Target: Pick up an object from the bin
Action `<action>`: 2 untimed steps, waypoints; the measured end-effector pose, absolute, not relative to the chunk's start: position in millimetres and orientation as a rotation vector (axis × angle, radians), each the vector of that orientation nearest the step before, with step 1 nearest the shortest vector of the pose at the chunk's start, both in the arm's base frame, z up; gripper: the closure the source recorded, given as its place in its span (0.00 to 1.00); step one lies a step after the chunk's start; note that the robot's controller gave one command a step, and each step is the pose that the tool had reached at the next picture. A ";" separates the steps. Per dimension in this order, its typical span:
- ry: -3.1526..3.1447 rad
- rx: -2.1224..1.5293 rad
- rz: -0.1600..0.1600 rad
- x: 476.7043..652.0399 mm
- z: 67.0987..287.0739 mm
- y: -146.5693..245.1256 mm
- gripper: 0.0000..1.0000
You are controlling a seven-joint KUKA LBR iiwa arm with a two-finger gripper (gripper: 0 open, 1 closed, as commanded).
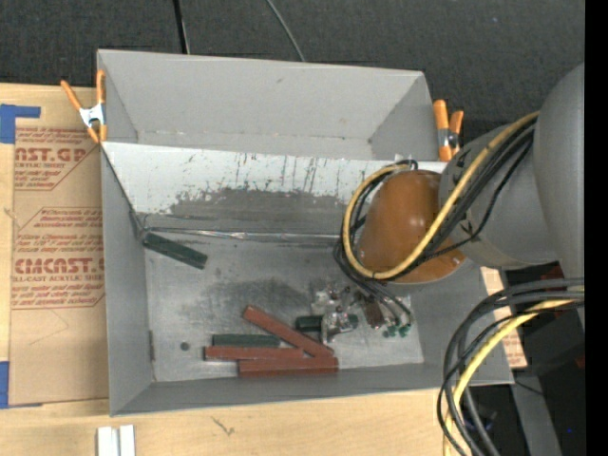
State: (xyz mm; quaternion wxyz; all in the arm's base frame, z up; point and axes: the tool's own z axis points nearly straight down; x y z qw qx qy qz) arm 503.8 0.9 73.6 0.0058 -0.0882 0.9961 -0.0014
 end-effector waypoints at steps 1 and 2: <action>3.118 -0.277 -0.005 503.8 73.6 1.0 1.00; 3.120 -0.274 -0.004 502.7 76.4 0.9 1.00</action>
Offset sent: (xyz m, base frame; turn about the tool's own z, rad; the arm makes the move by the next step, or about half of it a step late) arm -0.0055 -0.0087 0.1604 0.0749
